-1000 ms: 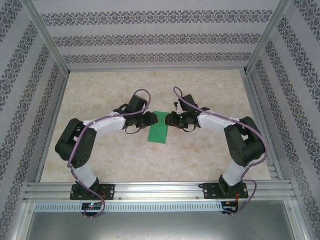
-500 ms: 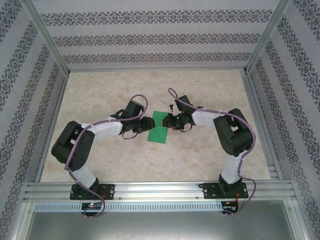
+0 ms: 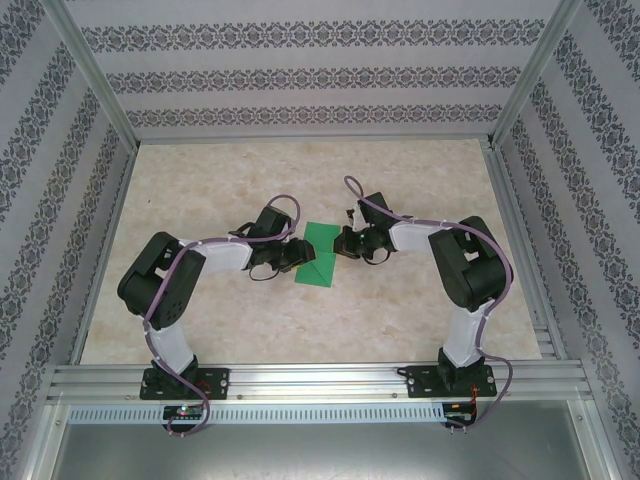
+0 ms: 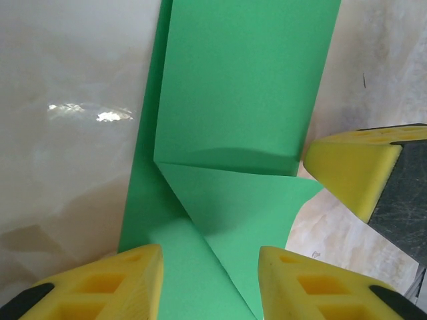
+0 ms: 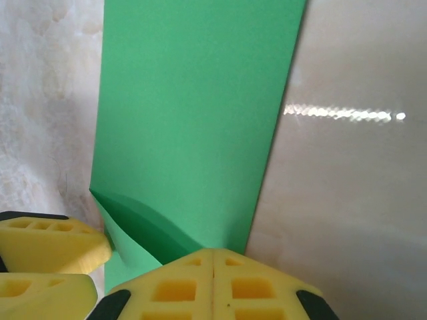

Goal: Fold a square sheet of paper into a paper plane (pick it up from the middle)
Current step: Turn over the paper at the center of the table.

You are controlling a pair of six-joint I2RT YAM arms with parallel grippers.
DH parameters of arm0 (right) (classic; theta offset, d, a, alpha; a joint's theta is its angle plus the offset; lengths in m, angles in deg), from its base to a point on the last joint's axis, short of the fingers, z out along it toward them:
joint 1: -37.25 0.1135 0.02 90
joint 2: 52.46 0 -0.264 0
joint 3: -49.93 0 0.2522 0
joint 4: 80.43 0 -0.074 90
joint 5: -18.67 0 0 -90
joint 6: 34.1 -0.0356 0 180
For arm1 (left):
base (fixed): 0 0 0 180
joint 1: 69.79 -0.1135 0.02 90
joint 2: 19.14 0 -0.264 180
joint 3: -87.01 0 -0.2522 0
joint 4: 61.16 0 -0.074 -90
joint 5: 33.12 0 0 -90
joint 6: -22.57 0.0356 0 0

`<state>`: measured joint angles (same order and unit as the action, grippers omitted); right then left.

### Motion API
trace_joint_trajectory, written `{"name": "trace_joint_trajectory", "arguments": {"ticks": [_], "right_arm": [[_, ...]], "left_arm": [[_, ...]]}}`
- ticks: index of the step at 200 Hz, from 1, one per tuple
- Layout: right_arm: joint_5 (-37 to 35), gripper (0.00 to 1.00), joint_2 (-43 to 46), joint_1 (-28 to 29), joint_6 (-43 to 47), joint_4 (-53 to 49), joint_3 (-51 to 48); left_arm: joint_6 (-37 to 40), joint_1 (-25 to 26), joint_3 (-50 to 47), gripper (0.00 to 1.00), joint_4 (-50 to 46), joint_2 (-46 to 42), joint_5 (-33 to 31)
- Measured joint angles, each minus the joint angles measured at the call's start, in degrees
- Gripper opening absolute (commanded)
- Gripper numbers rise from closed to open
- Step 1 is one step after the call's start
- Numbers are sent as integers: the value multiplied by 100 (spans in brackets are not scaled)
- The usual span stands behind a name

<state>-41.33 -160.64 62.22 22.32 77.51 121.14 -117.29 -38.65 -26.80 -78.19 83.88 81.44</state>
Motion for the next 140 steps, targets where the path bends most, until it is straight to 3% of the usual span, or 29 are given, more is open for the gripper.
{"name": "trace_joint_trajectory", "arguments": {"ticks": [32,79,140], "right_arm": [[74,13,0,-2,-61,184,-57],[271,40,155,-39,-127,439,-326],[507,49,297,-37,-107,734,-529]], "left_arm": [[-20,0,0,41,68,9,50],[-20,0,2,37,70,83,50],[-20,0,50,36,68,149,70]]}}
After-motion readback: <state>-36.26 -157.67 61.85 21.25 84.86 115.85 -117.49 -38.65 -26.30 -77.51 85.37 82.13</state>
